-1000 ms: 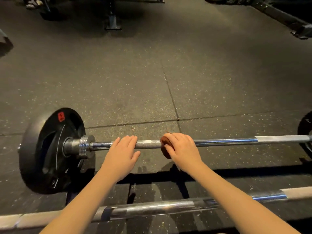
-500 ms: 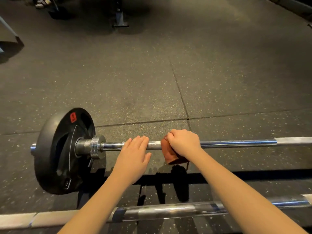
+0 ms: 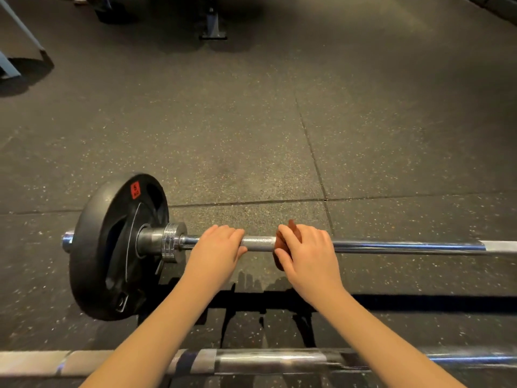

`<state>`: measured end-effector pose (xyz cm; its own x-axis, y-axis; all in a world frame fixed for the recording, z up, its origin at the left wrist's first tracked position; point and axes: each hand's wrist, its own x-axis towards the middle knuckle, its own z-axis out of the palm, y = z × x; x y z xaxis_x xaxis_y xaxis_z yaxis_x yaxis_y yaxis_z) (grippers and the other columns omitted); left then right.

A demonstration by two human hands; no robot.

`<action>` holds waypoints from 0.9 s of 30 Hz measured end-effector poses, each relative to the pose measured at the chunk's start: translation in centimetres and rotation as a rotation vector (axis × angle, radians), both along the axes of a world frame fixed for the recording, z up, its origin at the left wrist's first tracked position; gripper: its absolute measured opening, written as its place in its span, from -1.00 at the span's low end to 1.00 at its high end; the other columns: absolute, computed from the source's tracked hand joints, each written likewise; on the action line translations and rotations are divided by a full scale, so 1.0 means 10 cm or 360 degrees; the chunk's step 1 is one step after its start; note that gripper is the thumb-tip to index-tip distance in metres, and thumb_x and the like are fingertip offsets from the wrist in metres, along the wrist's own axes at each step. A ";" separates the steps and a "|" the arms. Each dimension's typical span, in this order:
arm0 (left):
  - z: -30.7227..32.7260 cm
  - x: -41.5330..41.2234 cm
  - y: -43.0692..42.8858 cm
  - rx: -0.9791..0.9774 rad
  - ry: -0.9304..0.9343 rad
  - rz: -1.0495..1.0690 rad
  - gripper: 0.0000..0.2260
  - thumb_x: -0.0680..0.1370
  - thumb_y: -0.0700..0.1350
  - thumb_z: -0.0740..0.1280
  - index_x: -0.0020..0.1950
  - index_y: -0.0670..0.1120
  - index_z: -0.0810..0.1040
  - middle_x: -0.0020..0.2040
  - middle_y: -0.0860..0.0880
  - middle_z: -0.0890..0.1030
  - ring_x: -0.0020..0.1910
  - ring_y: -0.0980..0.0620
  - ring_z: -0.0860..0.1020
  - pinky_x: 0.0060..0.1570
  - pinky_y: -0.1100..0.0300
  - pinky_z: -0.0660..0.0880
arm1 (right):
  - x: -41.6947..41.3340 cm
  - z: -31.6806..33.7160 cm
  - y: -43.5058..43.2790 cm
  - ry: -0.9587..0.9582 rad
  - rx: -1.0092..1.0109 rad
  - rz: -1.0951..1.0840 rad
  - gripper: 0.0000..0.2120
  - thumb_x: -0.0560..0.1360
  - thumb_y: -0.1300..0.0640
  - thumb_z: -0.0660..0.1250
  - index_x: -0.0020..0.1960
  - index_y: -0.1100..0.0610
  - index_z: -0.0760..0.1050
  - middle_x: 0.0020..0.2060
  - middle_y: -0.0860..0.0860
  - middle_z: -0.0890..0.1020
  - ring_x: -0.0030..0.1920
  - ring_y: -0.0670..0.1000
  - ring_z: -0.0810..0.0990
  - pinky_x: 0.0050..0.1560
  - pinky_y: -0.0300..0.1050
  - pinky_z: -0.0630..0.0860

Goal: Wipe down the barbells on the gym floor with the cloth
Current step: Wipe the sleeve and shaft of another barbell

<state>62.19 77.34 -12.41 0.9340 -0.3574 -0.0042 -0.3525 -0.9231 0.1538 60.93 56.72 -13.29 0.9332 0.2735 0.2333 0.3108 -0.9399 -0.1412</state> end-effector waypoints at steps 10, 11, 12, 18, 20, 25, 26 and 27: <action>-0.12 0.00 0.08 -0.0005 -0.0276 -0.0051 -0.64 0.19 -0.08 0.64 -0.15 -0.15 0.60 -0.31 -0.03 0.58 -0.32 -0.06 0.58 -0.10 0.06 0.55 | -0.01 -0.09 0.30 0.0026 0.0039 -0.0001 -0.72 0.54 -0.06 0.13 0.07 0.03 0.54 -0.14 0.02 0.56 -0.14 0.09 0.50 -0.05 -0.01 0.38; -0.13 -0.02 0.06 -0.0026 -0.0306 -0.0050 -0.64 0.18 -0.08 0.64 -0.14 -0.15 0.60 -0.31 -0.03 0.59 -0.32 -0.06 0.58 -0.07 0.05 0.56 | -0.04 -0.12 0.26 0.0031 0.0010 -0.0001 -0.72 0.54 -0.06 0.13 0.07 0.04 0.53 -0.15 0.03 0.55 -0.15 0.10 0.49 -0.05 0.00 0.39; -0.13 -0.04 0.05 -0.0041 -0.0330 -0.0043 -0.64 0.18 -0.07 0.63 -0.15 -0.15 0.60 -0.30 -0.03 0.59 -0.31 -0.06 0.59 -0.04 0.05 0.56 | 0.03 -0.10 0.24 0.0039 -0.0041 0.0017 -0.71 0.55 -0.07 0.12 0.03 0.04 0.54 -0.19 0.05 0.56 -0.19 0.11 0.50 -0.11 0.01 0.40; -0.16 -0.06 0.08 -0.0001 -0.0325 -0.0002 -0.61 0.17 -0.07 0.65 -0.12 -0.14 0.60 -0.29 -0.02 0.60 -0.30 -0.05 0.60 0.00 0.01 0.54 | 0.72 0.19 0.53 0.0918 -0.0051 -0.0138 -0.63 0.63 0.00 0.03 0.15 0.11 0.56 0.08 0.14 0.62 0.10 0.20 0.58 -0.03 -0.01 0.43; -0.17 -0.05 0.09 0.0007 -0.0350 0.0040 -0.59 0.15 -0.06 0.65 -0.12 -0.14 0.60 -0.29 -0.02 0.61 -0.28 -0.05 0.61 0.07 0.01 0.51 | 0.54 0.13 0.50 0.0548 -0.0041 -0.0104 -0.67 0.62 -0.02 0.06 0.07 0.07 0.57 -0.04 0.11 0.64 -0.02 0.18 0.61 -0.13 -0.02 0.38; -0.19 -0.07 0.05 -0.0012 -0.0444 0.0059 -0.61 0.16 -0.08 0.64 -0.14 -0.14 0.58 -0.30 -0.02 0.58 -0.29 -0.06 0.59 0.19 0.05 0.32 | 0.10 -0.12 0.26 -0.0059 0.0029 0.0060 -0.72 0.55 -0.06 0.13 -0.05 0.04 0.55 -0.27 0.04 0.55 -0.27 0.11 0.50 -0.22 -0.02 0.38; -0.19 -0.09 0.04 -0.0026 -0.0450 0.0057 -0.61 0.16 -0.09 0.64 -0.15 -0.14 0.57 -0.31 -0.02 0.57 -0.30 -0.06 0.58 0.18 0.05 0.33 | 0.20 -0.05 0.29 -0.0022 0.0001 0.0023 -0.70 0.56 -0.06 0.10 -0.10 0.06 0.55 -0.30 0.06 0.57 -0.29 0.15 0.54 -0.26 -0.04 0.37; -0.20 -0.10 0.04 -0.0031 -0.0454 0.0051 -0.61 0.15 -0.09 0.64 -0.15 -0.14 0.57 -0.31 -0.02 0.56 -0.30 -0.05 0.58 0.18 0.04 0.35 | 0.33 0.04 0.35 0.0107 -0.0023 -0.0010 -0.67 0.58 -0.04 0.08 -0.10 0.08 0.56 -0.26 0.09 0.60 -0.25 0.17 0.58 -0.26 -0.04 0.36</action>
